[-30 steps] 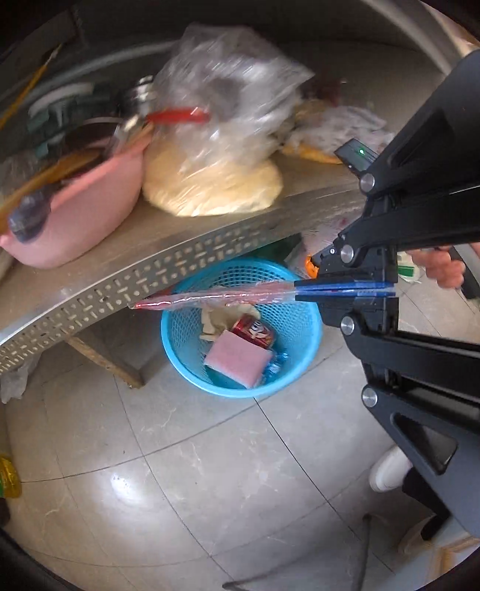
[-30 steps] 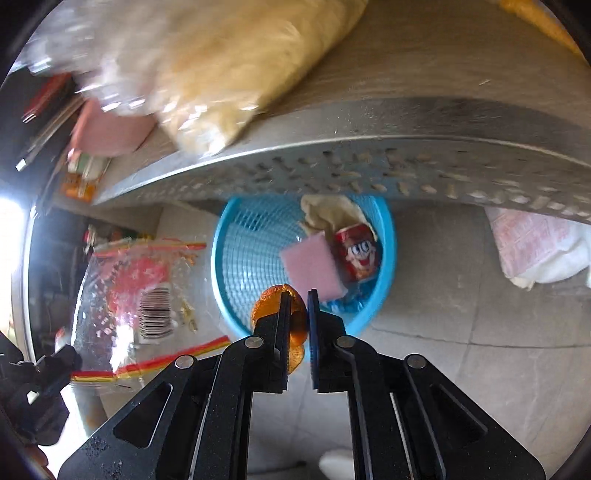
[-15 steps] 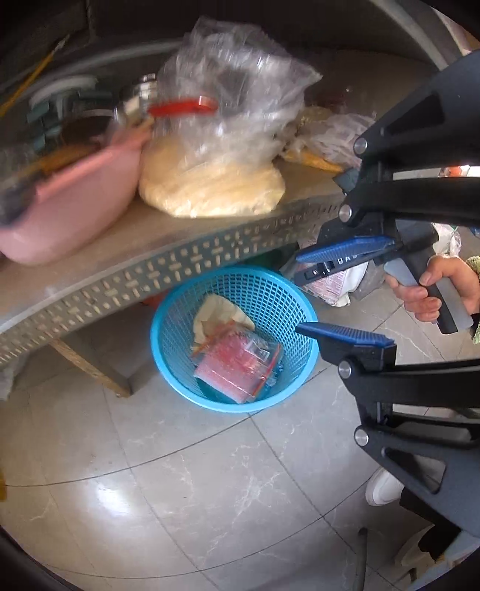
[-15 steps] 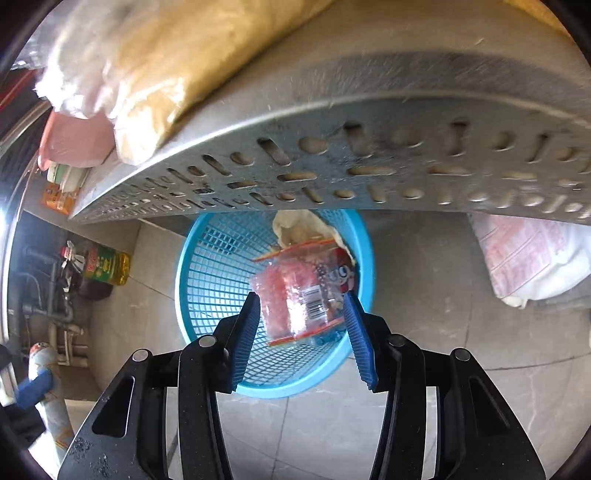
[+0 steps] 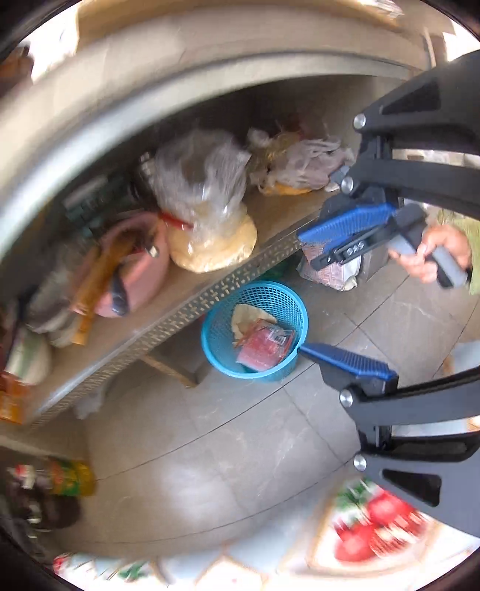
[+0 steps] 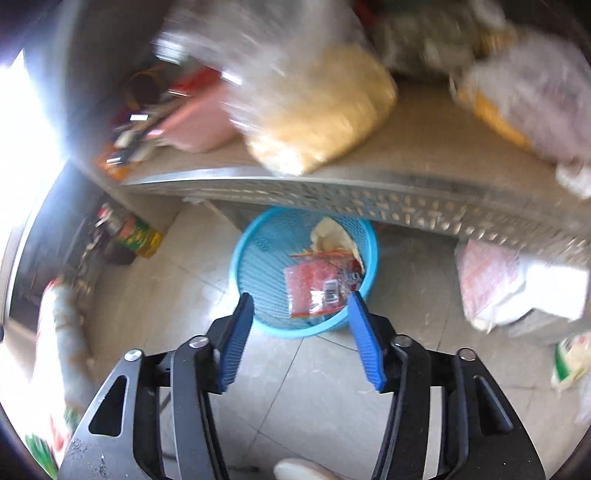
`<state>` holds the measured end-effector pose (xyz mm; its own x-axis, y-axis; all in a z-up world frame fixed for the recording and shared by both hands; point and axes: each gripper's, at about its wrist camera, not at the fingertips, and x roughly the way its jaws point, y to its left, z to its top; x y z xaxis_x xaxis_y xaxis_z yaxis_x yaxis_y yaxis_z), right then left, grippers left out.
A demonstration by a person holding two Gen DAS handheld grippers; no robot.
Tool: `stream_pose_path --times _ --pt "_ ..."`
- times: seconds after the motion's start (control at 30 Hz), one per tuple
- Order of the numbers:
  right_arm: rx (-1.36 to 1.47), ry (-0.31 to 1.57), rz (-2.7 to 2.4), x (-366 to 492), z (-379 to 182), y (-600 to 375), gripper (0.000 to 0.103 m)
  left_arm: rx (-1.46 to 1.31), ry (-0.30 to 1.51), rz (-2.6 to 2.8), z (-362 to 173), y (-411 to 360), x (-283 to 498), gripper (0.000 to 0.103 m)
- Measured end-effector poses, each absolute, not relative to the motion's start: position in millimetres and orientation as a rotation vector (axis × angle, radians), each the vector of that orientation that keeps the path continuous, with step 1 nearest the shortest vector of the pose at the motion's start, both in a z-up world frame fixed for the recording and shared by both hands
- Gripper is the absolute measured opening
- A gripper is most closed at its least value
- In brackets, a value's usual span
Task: Collect trash
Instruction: 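Return both tools to the table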
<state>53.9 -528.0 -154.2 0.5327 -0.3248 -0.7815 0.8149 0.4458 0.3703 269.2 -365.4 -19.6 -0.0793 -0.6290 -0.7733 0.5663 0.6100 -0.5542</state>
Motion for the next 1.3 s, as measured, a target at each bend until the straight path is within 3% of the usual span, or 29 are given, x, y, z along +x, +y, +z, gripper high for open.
stream_pose_path --times 0.17,0.37,0.47,0.73,1.3 --pt "0.618 0.693 -0.705 31 -87 -476 0.069 -0.006 1.115 -1.019 28 -293 223 0.073" --pt "0.35 0.682 -0.661 16 -21 -411 0.095 0.027 0.91 -0.94 56 -201 175 0.091" --pt "0.278 0.698 -0.612 22 2 -383 0.095 0.024 0.814 -0.86 66 -157 154 0.097" --pt "0.265 0.743 -0.399 64 21 -324 0.095 -0.009 0.682 -0.675 71 -65 111 0.097" --pt "0.092 0.797 -0.22 109 8 -228 0.095 -0.105 0.73 -0.322 38 50 91 0.097"
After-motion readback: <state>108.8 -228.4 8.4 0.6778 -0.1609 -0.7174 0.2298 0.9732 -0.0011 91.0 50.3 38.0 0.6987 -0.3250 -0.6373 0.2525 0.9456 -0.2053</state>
